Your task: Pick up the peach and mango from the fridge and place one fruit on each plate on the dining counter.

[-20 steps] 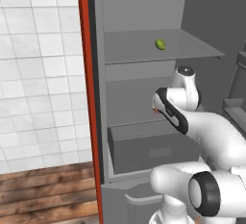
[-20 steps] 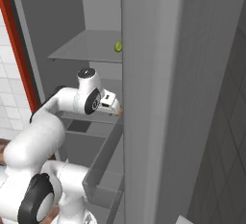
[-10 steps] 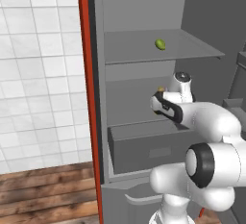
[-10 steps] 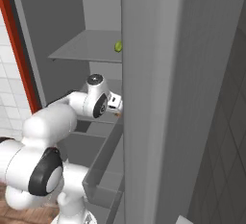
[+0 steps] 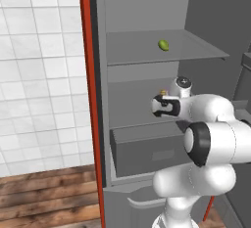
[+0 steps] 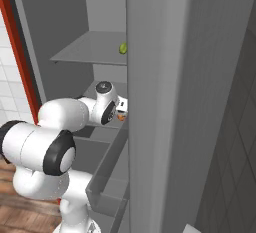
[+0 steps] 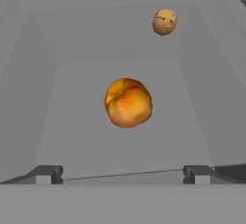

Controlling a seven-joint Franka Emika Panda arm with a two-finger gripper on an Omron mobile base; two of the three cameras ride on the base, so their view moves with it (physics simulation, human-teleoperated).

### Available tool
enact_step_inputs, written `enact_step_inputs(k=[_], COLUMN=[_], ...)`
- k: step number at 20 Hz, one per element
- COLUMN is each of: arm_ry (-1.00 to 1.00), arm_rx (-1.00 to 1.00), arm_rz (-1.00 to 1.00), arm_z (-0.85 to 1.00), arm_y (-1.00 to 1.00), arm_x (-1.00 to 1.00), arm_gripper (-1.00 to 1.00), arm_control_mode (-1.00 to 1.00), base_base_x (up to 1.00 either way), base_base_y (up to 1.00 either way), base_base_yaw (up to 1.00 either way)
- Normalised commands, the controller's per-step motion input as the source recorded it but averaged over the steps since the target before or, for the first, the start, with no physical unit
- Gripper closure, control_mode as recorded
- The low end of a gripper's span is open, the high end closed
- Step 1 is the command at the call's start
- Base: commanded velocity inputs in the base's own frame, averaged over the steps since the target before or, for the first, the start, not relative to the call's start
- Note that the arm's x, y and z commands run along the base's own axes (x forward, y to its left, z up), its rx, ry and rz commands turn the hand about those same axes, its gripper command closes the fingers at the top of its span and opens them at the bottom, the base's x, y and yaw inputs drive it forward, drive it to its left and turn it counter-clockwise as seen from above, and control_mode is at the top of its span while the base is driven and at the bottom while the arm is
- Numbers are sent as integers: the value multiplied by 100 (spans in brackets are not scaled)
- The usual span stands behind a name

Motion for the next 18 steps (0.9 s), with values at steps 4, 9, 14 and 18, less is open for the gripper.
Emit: enact_step_inputs(k=[4,9,14,18], arm_ry=[6,0,-1,0], arm_rx=[0,0,0,0], arm_rz=[0,0,0,0], arm_z=[-8,-17,-14,-4], arm_y=[-4,0,0,0], arm_x=[32,41,45,18], arm_gripper=[-100,-100,-100,-100], arm_control_mode=[-100,-100,-100,-100], base_base_x=[0,0,0,0], base_base_y=[0,0,0,0], base_base_yaw=[0,0,0,0])
